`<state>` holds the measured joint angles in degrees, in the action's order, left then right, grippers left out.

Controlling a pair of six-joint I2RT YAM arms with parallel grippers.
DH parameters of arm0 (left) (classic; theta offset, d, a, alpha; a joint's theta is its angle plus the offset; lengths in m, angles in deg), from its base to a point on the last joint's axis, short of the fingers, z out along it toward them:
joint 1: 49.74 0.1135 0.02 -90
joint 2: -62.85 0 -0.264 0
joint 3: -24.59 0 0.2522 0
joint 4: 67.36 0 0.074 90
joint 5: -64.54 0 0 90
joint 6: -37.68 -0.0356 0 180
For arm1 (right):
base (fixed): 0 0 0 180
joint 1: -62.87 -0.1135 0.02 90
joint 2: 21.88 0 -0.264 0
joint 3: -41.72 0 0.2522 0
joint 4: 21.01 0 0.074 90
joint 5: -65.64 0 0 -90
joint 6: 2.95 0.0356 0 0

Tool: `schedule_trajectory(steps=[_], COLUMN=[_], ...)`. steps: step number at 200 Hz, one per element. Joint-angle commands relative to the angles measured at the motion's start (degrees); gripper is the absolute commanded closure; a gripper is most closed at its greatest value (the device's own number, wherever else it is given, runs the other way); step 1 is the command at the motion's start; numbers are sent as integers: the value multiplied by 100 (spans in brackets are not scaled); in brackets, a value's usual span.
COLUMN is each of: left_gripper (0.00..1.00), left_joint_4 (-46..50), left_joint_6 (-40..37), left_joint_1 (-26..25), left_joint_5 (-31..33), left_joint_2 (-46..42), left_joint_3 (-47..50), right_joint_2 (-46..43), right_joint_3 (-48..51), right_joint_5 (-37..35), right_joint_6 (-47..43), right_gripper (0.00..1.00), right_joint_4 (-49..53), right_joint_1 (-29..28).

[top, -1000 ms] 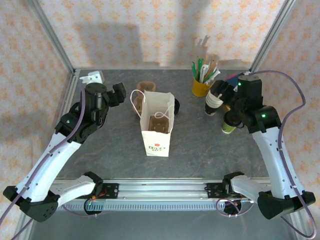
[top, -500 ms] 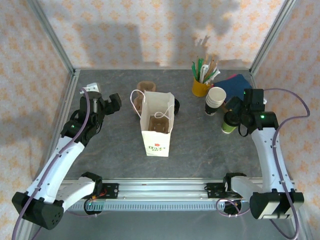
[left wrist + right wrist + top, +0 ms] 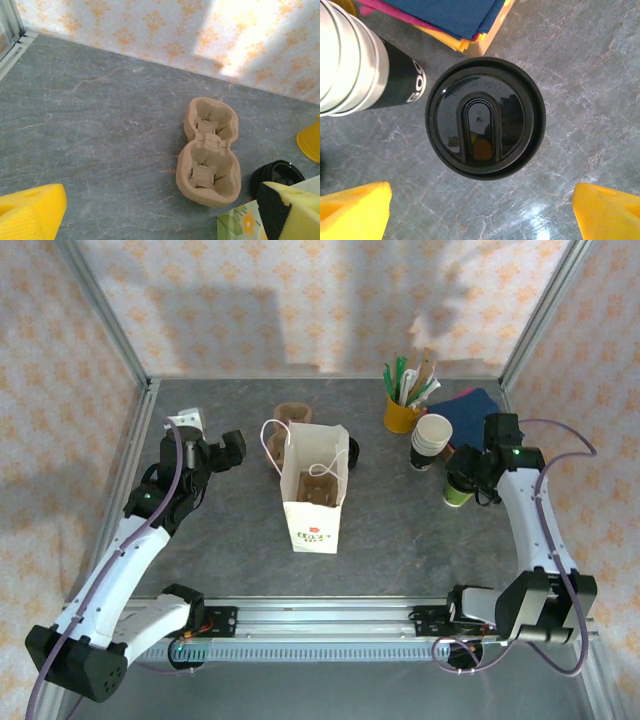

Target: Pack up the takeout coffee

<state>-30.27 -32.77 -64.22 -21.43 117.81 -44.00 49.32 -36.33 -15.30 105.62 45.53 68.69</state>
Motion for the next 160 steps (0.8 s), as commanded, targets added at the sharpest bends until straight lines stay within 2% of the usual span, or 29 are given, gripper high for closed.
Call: schedule_trajectory(steps=[1,61,160], left_gripper=[1,1,2], left_joint_4=[-220,-359,-638], left_joint_6=[-173,-298,-321], left_joint_1=[68,68,68], left_joint_5=[-97,-197,-176], left_joint_2=[-91,-117,-152], left_joint_3=[101,204,596], right_joint_2=[142,335,744], right_joint_3=[-182,-196,-473], right_joint_5=[-109,77,-42], right_joint_6=[-266,-632,-995], right_gripper=[9,10,18], right_joint_4=[179,-55,-7], right_joint_1=[24,50,155])
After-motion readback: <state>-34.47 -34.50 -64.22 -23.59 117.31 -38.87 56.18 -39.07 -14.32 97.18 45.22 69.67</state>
